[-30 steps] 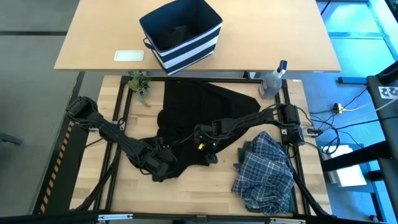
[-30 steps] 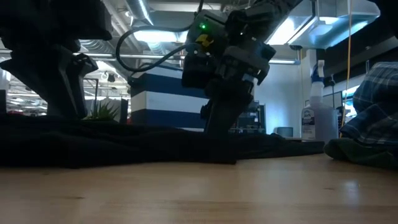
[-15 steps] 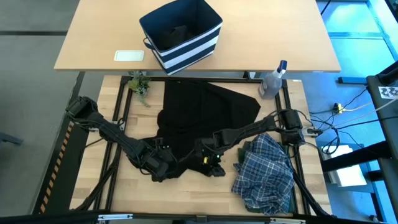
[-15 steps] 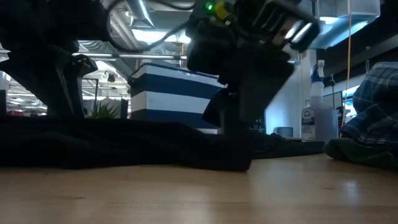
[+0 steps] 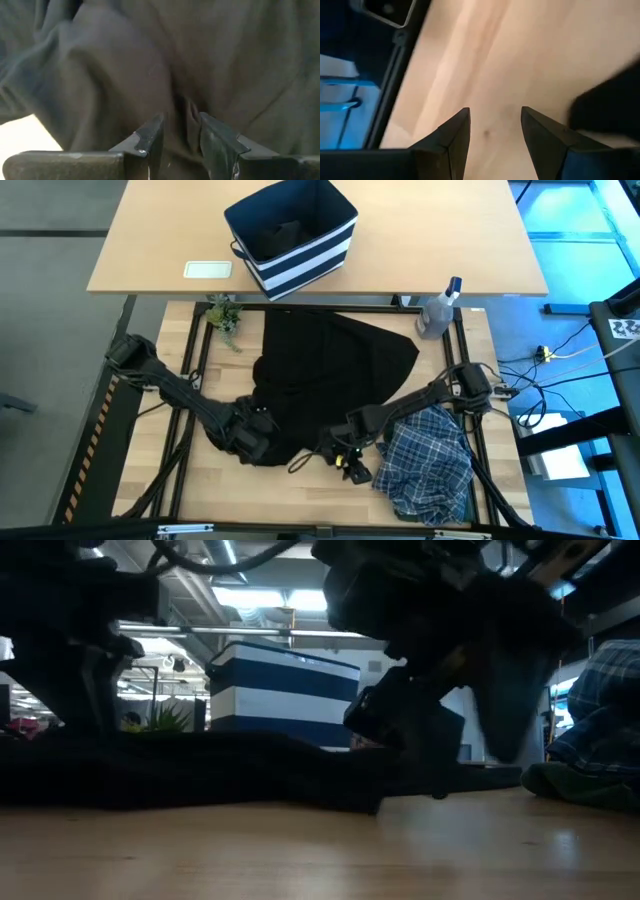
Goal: Fold Laundry from Bin
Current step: Fold the black shirt
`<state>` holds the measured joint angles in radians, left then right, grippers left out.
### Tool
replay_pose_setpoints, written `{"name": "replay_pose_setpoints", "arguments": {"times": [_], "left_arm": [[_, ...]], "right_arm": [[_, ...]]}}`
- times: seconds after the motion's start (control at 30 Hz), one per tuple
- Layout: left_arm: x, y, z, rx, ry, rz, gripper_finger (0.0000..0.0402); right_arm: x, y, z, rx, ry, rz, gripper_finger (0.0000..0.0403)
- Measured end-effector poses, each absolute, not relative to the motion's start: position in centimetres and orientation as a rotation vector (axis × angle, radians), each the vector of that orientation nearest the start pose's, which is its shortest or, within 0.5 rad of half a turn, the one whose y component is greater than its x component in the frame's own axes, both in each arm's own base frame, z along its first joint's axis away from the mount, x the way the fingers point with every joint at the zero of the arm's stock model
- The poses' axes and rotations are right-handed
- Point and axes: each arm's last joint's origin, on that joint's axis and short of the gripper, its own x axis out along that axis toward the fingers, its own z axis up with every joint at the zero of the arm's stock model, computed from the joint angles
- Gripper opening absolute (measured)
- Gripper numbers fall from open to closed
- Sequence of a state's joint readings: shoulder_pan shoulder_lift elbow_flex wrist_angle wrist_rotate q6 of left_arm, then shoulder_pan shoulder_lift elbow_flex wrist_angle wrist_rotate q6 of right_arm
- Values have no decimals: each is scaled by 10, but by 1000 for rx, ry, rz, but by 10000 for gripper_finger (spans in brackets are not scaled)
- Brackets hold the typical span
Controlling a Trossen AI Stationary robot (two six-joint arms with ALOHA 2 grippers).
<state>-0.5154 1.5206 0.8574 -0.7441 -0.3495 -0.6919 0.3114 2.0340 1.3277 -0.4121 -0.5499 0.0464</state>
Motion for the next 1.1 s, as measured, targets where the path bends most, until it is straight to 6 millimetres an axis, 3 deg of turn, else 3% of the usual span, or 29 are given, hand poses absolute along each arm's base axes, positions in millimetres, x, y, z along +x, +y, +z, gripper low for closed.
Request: {"name": "replay_pose_setpoints", "arguments": {"times": [0.3,0.4,0.57,0.9,1.1], "left_arm": [[216,-115,202,-206,1118,243,114],[220,-115,204,-261,1112,194,114],[233,-115,188,-304,1094,96,129],[254,-88,169,-298,1150,91,214],[261,-74,160,-271,1178,136,233]], "right_arm": [[383,120,152,166,1148,647,175],[384,116,155,166,1140,632,175],[387,116,156,158,1110,609,175],[388,117,157,195,1111,587,175],[387,116,161,192,1103,585,175]]}}
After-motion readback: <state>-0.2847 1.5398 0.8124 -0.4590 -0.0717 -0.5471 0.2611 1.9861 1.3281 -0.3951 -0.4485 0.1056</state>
